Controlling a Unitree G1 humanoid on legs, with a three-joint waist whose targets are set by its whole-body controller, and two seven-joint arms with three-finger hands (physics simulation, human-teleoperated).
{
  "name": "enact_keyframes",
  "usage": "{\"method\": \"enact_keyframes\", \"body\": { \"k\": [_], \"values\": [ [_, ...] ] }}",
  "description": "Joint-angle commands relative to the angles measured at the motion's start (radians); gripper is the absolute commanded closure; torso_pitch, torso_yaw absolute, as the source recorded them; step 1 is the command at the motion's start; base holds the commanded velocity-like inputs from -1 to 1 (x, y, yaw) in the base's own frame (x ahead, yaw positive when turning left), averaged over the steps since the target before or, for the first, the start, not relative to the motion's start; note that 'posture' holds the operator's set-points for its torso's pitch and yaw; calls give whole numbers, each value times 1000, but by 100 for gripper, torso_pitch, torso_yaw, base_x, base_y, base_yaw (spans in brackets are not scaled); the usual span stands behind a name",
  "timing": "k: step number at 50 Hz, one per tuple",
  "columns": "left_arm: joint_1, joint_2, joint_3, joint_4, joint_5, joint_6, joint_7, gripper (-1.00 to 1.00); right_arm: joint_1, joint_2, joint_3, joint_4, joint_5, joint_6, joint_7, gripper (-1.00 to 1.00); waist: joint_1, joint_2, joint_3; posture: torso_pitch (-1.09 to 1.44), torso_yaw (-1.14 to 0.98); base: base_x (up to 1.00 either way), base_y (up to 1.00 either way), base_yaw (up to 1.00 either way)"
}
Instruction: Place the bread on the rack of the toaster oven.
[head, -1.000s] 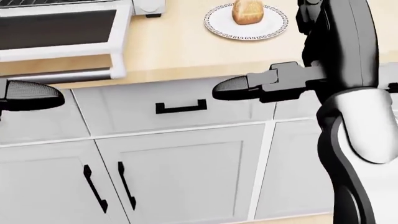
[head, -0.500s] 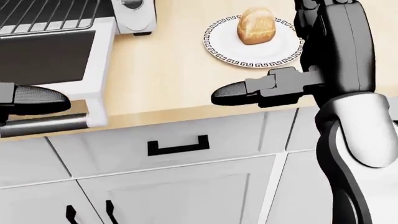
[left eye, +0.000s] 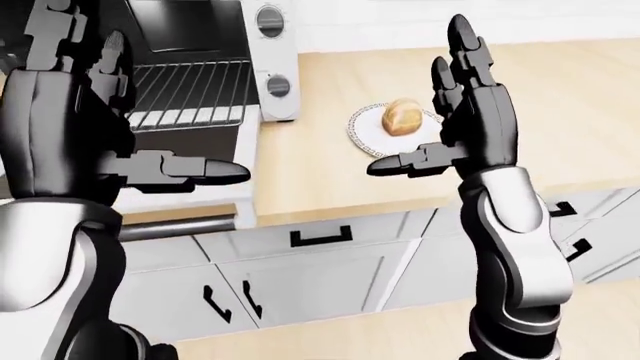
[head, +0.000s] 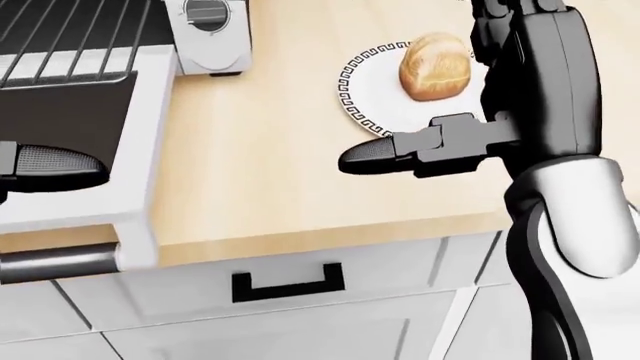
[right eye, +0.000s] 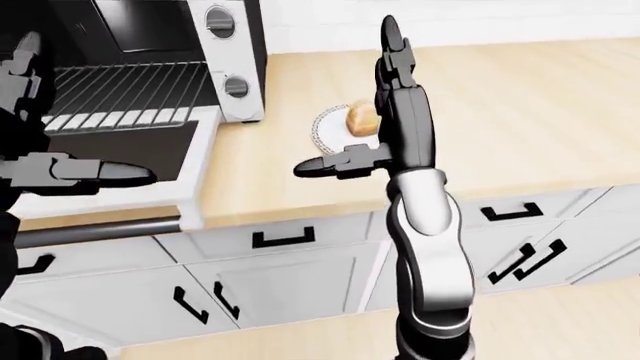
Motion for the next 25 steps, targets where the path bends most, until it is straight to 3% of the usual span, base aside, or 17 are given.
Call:
{"method": "enact_keyframes", "body": {
  "k": [1,2,3,5,10,12,13,17,19,20,25],
  "values": [
    [-32,11,6,-26,1,-27,1,-100,-39,-14,-15,-37,-22,-25,-9,-100,-2,10,-31,0,0,0,0,0],
    [-33,12,7,-29,-1,-24,0,-100,-39,-13,-12,-34,-25,-30,-6,-100,-1,7,-32,0,0,0,0,0],
    [-31,12,8,-30,-1,-23,-1,-100,-38,-14,-10,-34,-31,-31,-3,-100,-1,19,-55,0,0,0,12,0],
    [-32,13,12,-33,-4,-21,-2,-100,-37,-13,-11,-38,-37,-29,0,-100,6,11,-46,0,0,0,19,0],
    [-23,11,12,-35,-6,-27,-3,-100,-30,-7,-17,-46,-37,-32,2,-100,-1,22,-39,0,0,0,22,0],
    [-23,11,7,-32,-3,-30,-1,-100,-25,-7,-18,-49,-37,-33,3,-100,-5,41,-40,0,0,0,23,0],
    [-24,10,4,-30,-1,-31,1,-100,-26,-7,-19,-51,-37,-32,3,-100,-8,66,-42,0,0,0,23,0],
    [-19,5,-6,-23,8,-42,0,-100,-23,-7,-19,-52,-36,-32,3,-100,-6,86,-34,0,0,0,23,0],
    [-17,4,-6,-24,10,-43,-3,-100,-23,-5,-22,-52,-32,-35,2,-100,-2,71,-40,0,0,0,24,0],
    [-16,2,-3,-24,11,-44,-4,-100,-21,-2,-24,-55,-25,-37,-1,-100,1,48,-26,0,0,0,0,0],
    [-10,1,7,-38,10,-37,-11,-100,-11,-3,-25,-63,-5,-37,-13,-100,-5,42,-7,0,0,0,0,0]
  ]
}}
